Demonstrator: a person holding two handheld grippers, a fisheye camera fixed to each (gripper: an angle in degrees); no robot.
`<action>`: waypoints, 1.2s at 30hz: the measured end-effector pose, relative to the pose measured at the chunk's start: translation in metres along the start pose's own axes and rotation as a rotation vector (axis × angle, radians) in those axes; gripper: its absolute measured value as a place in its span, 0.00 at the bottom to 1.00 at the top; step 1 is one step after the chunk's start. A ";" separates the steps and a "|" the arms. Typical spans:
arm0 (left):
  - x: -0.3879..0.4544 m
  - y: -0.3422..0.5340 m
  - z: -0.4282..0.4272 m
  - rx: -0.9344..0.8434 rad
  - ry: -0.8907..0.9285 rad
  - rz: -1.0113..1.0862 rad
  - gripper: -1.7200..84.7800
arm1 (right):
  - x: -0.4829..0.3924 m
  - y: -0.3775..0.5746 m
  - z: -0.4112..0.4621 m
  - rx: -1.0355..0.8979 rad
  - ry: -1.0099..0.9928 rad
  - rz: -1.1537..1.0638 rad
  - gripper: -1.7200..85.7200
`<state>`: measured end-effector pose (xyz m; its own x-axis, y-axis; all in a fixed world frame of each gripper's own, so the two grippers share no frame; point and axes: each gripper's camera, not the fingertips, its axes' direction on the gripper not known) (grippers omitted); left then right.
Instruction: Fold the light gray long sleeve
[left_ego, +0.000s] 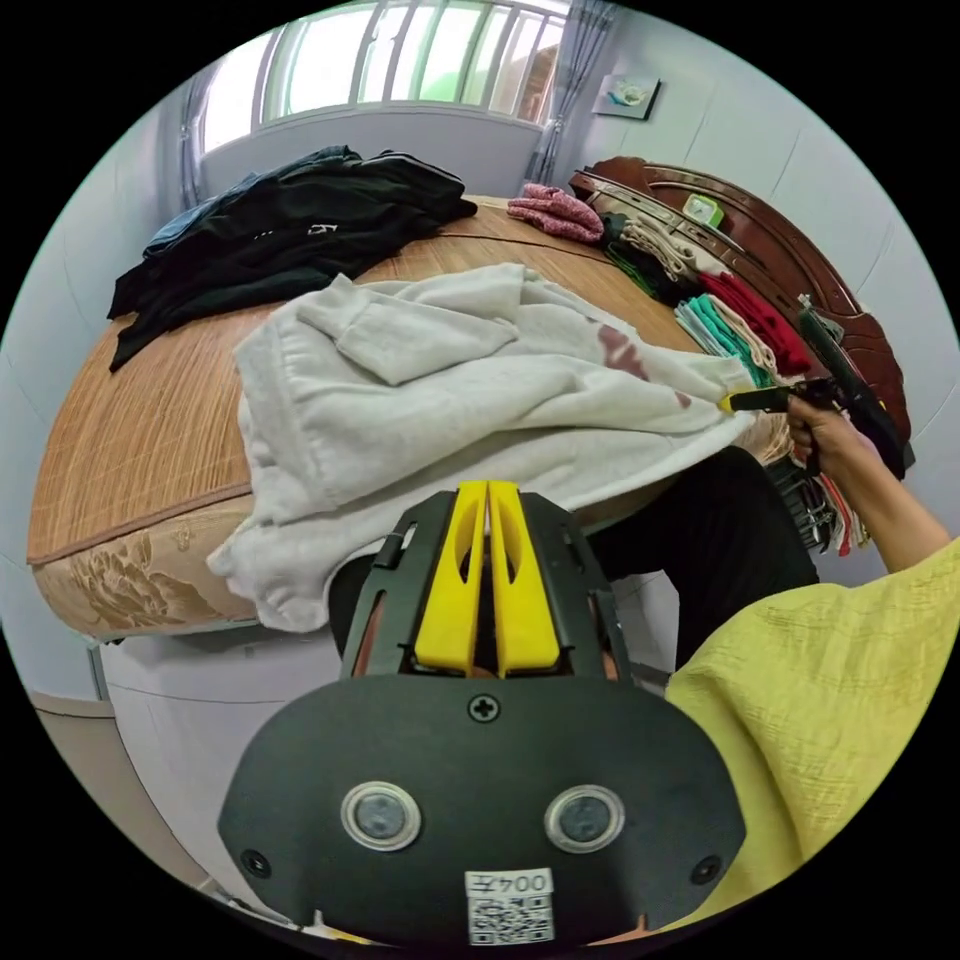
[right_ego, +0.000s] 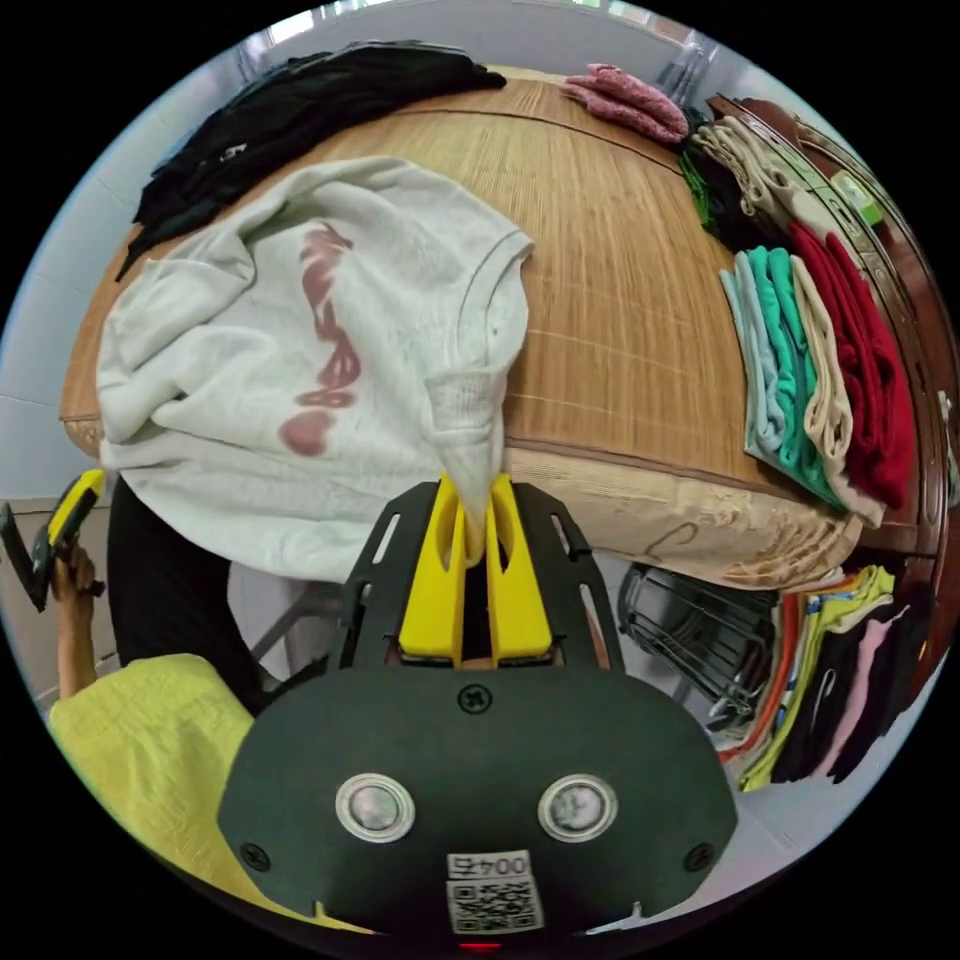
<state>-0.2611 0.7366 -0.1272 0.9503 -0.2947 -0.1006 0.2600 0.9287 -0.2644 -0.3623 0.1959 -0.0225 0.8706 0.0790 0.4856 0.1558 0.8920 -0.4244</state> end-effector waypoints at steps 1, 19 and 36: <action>0.002 -0.008 -0.004 0.000 -0.006 0.010 0.03 | -0.004 -0.006 0.003 -0.020 0.008 -0.012 0.06; 0.102 -0.381 0.037 -0.294 -0.301 0.385 0.23 | -0.069 -0.107 0.032 -0.337 0.117 -0.235 0.07; -0.015 -0.418 -0.217 -0.144 -0.272 0.241 0.04 | -0.040 -0.128 0.021 -0.336 -0.009 -0.283 0.06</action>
<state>-0.4214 0.3042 -0.2236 0.9969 0.0160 0.0765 0.0158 0.9174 -0.3977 -0.4273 0.0879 0.0285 0.7680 -0.1419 0.6246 0.5317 0.6848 -0.4983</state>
